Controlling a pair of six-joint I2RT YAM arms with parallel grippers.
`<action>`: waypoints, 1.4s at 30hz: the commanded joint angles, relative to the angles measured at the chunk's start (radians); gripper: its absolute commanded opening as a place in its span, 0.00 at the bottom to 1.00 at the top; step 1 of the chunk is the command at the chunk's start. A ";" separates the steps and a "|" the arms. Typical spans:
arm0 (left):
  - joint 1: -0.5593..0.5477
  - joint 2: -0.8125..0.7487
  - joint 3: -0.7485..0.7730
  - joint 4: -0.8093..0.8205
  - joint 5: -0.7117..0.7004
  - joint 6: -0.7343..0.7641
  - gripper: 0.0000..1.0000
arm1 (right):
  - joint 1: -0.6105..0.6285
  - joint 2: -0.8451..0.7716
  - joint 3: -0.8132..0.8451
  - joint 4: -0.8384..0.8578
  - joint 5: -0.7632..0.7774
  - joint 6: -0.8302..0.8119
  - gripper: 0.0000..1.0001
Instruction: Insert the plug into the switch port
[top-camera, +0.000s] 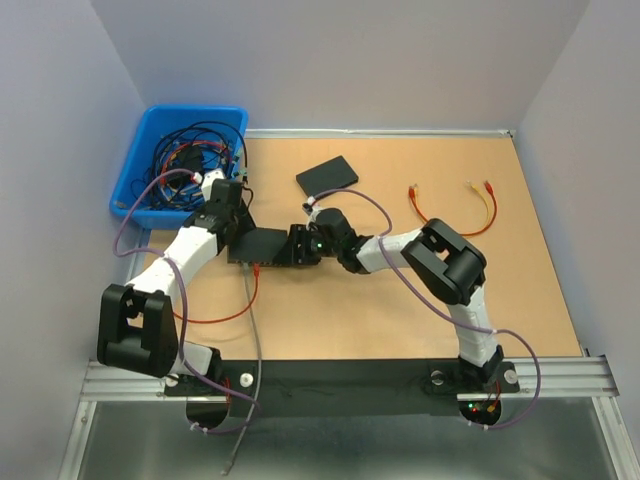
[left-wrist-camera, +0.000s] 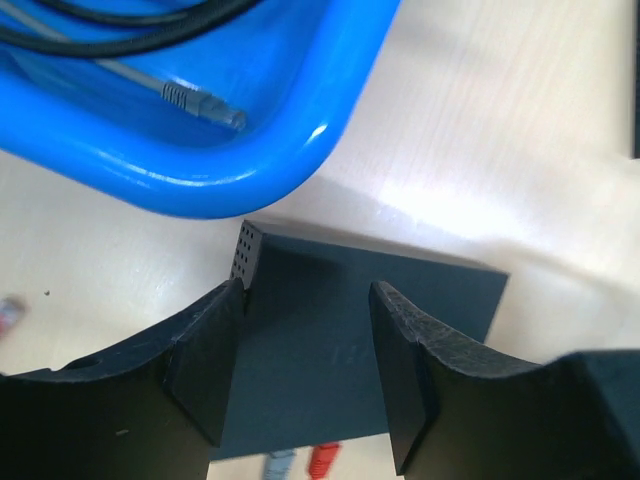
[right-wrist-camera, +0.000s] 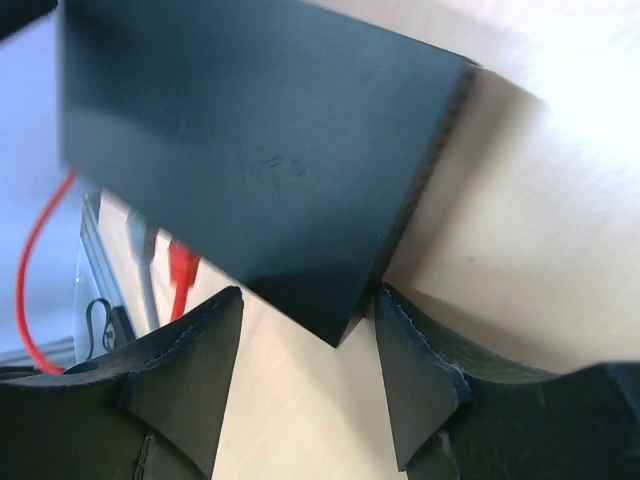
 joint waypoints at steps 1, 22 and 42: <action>-0.021 -0.011 0.044 -0.046 0.009 0.011 0.64 | 0.044 0.029 0.010 -0.011 -0.024 0.008 0.61; -0.035 0.047 0.123 0.075 0.202 0.063 0.63 | -0.108 -0.298 -0.139 -0.140 0.151 -0.119 0.63; -0.076 0.555 0.538 0.220 0.423 0.045 0.63 | -0.553 -0.002 0.261 -0.301 0.059 -0.210 0.67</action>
